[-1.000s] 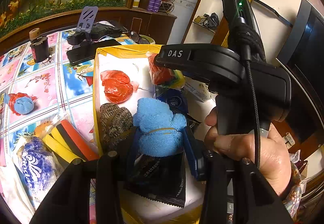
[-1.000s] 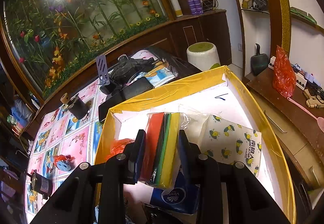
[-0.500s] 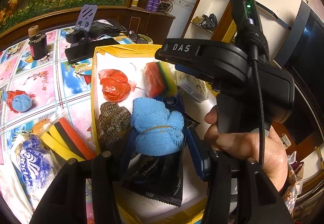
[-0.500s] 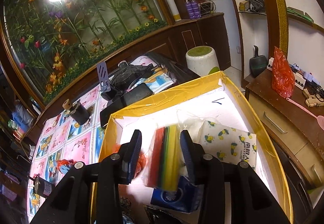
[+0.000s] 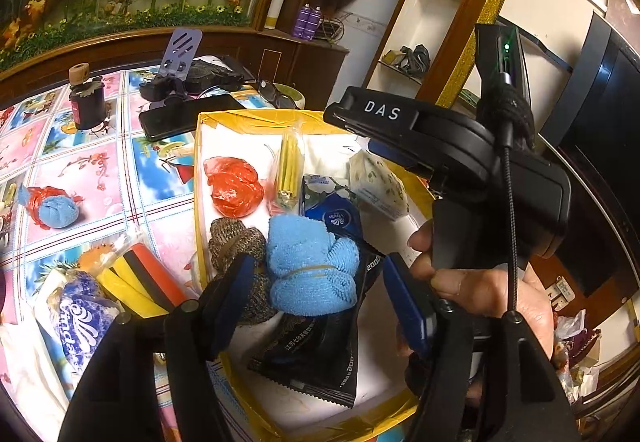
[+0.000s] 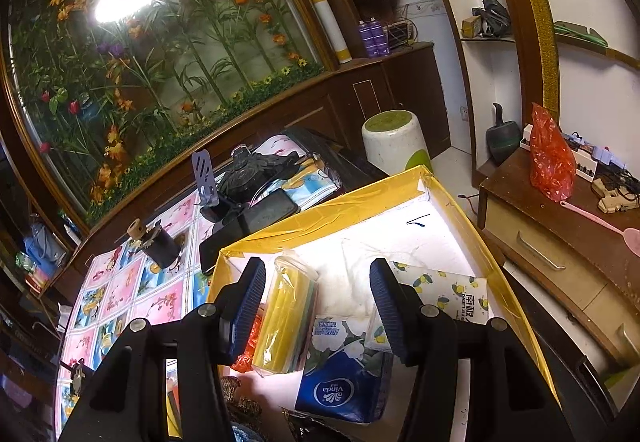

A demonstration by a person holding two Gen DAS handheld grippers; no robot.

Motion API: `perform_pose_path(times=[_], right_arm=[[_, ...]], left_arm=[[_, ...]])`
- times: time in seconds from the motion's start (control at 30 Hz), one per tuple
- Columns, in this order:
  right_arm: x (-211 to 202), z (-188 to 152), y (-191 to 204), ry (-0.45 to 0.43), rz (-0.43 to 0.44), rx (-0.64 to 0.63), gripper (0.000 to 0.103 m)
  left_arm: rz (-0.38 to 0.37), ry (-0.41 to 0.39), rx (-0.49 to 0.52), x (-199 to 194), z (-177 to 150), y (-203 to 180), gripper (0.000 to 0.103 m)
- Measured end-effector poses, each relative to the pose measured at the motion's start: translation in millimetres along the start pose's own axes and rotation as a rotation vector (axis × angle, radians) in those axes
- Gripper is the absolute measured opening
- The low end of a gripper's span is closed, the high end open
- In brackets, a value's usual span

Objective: Organize soft objects
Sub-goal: 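Lower the blue cloth and stick bag into the box and open both tools, then move the left tool to the white cloth on the table and grasp it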

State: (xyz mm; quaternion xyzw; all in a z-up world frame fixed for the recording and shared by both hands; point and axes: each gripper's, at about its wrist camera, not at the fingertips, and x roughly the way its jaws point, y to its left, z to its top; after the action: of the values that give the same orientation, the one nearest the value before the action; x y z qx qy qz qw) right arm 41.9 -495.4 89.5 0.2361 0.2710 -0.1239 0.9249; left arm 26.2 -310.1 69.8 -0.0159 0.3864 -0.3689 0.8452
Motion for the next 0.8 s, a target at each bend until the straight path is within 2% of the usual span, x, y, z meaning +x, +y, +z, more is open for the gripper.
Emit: perform_pose_path(times=[0.1, 0.17, 0.23, 0.43, 0.8], right_arm=[[-0.6, -0.4, -0.5, -0.002, -0.003, -0.003, 0.058], [-1.7, -0.5, -1.4, -0.004, -0.008, -0.004, 0.058], [-2.6, -0.5, -1.9, -0.007, -0.011, -0.004, 0.058], [-4.2, 0.3, -3.4, -0.013, -0.017, -0.004, 0.058], [-9.2, 1.7, -3.3, -0.030, -0.024, -0.010, 0.064]], left_arm=[[-0.003, -0.007, -0.001, -2.6, 0.5, 1.0, 0.069], [-0.011, -0.019, -0.003, -5.9, 1.0, 0.9, 0.080], [-0.009, -0.039, 0.006, -10.6, 1.2, -1.5, 0.082], [-0.012, -0.042, 0.026, -15.5, 0.3, -7.5, 0.083], [-0.028, -0.043, -0.009, -31.6, -2.0, 2.0, 0.084]])
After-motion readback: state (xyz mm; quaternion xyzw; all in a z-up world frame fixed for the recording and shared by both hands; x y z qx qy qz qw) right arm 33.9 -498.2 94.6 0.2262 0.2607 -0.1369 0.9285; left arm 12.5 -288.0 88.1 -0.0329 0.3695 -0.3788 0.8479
